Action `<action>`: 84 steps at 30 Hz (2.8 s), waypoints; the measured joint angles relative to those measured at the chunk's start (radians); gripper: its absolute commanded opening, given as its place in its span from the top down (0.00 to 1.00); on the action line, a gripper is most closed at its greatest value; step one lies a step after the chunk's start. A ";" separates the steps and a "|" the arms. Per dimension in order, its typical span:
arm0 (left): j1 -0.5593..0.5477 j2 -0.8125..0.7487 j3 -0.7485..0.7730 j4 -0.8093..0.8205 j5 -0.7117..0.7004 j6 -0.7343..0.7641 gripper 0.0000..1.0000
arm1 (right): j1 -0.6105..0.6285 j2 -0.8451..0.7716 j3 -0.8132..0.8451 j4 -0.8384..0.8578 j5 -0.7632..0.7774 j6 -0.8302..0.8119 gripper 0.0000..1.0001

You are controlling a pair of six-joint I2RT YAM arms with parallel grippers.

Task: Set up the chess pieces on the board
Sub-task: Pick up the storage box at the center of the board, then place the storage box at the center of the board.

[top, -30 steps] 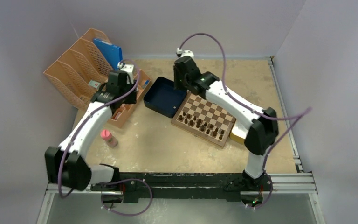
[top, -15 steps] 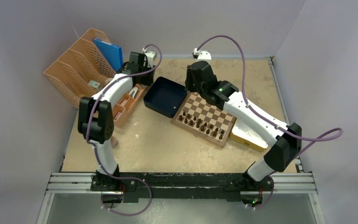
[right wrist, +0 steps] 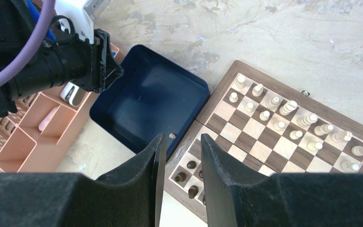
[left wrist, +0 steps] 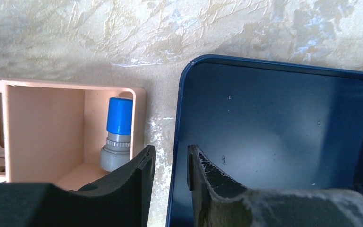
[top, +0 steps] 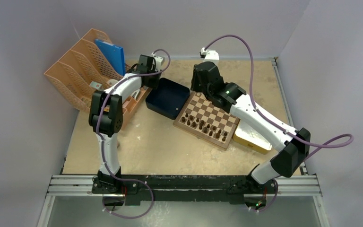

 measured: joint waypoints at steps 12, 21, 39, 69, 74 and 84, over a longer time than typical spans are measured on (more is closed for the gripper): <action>0.000 0.054 0.033 -0.034 -0.005 -0.008 1.00 | -0.007 -0.008 -0.006 -0.003 0.012 0.000 0.65; 0.000 0.054 0.188 -0.198 -0.079 -0.095 1.00 | -0.009 -0.008 -0.006 -0.002 0.029 0.000 0.67; -0.010 0.023 0.436 -0.723 -0.306 -1.064 1.00 | -0.014 -0.132 -0.033 0.015 0.037 -0.006 0.67; -0.146 0.105 0.216 -0.780 -0.460 -1.661 1.00 | -0.019 -0.230 -0.092 0.017 0.051 -0.066 0.67; -0.156 0.065 0.149 -0.711 -0.463 -1.636 1.00 | -0.019 -0.230 -0.095 0.018 0.050 -0.066 0.66; -0.164 0.026 0.081 -0.642 -0.462 -1.625 1.00 | -0.019 -0.230 -0.106 0.030 0.046 -0.065 0.66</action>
